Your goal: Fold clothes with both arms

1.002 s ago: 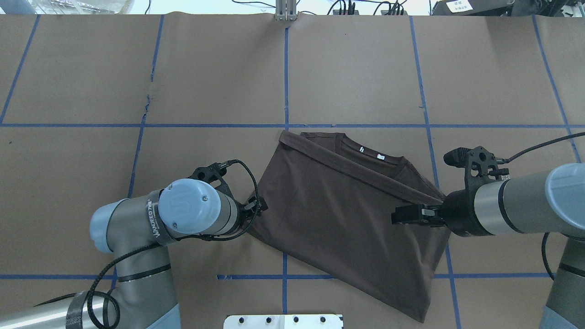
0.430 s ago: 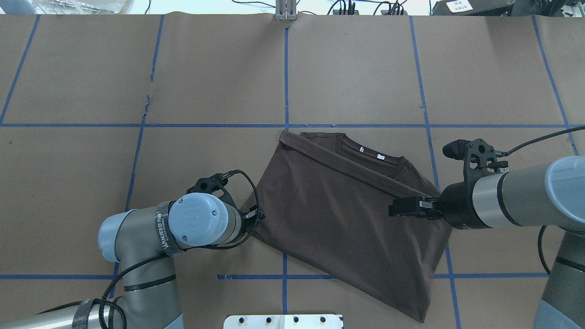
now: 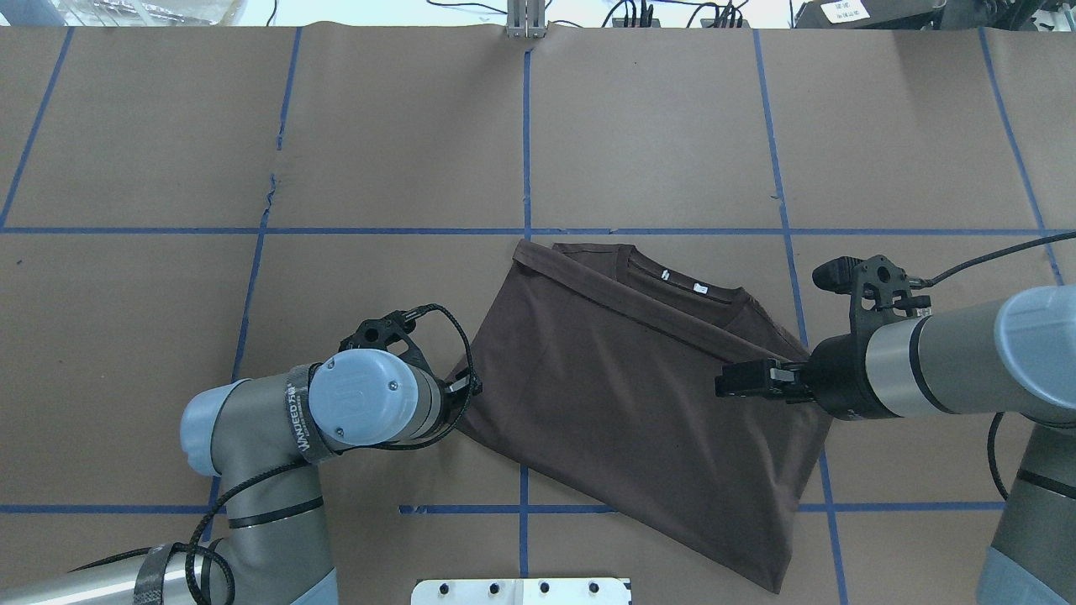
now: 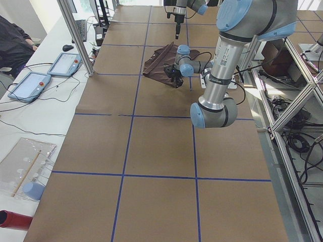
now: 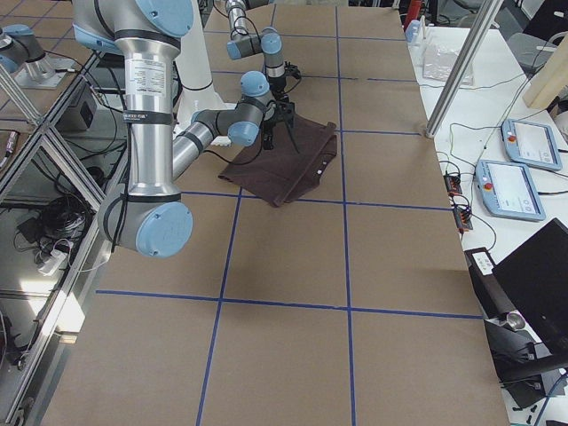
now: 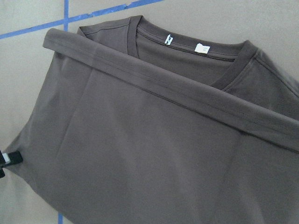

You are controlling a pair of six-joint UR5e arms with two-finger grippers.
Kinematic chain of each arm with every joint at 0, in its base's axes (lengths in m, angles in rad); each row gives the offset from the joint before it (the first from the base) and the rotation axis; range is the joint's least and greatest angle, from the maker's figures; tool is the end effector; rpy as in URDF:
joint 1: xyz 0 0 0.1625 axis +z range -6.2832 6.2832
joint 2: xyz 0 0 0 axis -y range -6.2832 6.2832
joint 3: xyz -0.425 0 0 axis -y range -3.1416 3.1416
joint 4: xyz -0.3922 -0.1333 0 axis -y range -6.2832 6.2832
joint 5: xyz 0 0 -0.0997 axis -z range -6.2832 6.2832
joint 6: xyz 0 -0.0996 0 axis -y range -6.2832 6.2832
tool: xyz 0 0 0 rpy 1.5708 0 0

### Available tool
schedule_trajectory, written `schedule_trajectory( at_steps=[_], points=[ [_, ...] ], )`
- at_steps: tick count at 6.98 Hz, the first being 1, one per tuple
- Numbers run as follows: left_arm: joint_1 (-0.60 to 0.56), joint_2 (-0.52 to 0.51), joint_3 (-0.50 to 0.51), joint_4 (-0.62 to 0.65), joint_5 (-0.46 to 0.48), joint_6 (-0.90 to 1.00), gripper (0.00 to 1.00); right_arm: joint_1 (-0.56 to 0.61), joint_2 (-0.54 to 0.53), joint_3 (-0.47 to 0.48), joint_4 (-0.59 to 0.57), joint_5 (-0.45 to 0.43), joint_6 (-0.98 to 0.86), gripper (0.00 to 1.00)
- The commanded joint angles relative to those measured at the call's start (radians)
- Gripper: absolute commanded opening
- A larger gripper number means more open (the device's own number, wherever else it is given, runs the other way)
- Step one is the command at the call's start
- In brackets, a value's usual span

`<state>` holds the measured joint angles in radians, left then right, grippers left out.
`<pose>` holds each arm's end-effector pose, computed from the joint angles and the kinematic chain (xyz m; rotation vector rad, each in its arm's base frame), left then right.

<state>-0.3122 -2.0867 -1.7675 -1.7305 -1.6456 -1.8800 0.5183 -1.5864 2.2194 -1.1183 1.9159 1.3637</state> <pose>0.5767 -0.3184 0.2633 -0.0696 0.8839 -0.5482 -0.3320 -0.3040 0.3110 0.0908 -1.1131 0.0909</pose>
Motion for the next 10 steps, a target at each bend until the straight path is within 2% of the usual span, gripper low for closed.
schedule_trajectory(
  at_steps=[1, 2, 3, 4, 7, 9, 10],
  points=[
    [-0.001, -0.001, 0.003, -0.003, 0.007, 0.004, 0.6, 0.0, 0.0, -0.001, 0.0, 0.002, 0.0, 1.0],
    [-0.001, -0.001, 0.003, -0.007, 0.007, 0.005, 0.45, 0.0, 0.0, -0.001, 0.0, 0.0, 0.0, 1.0],
    [0.001, -0.001, 0.005, -0.007, 0.019, 0.007, 0.19, 0.002, -0.001, -0.001, 0.0, 0.0, 0.0, 1.0],
    [0.001, 0.0, 0.005, -0.007, 0.029, 0.009, 0.0, 0.002, -0.001, -0.001, 0.0, 0.0, 0.0, 1.0],
    [-0.025, 0.001, 0.003, -0.001, 0.036, 0.013, 0.0, 0.008, -0.001, -0.001, 0.0, 0.002, 0.0, 1.0],
    [-0.121, 0.001, 0.013, 0.005, 0.035, 0.089, 0.0, 0.014, -0.001, -0.001, 0.0, 0.008, 0.0, 1.0],
    [-0.186, -0.003, 0.061, -0.004, 0.035, 0.16, 0.0, 0.016, 0.0, 0.0, 0.0, 0.009, 0.0, 1.0]
  ],
)
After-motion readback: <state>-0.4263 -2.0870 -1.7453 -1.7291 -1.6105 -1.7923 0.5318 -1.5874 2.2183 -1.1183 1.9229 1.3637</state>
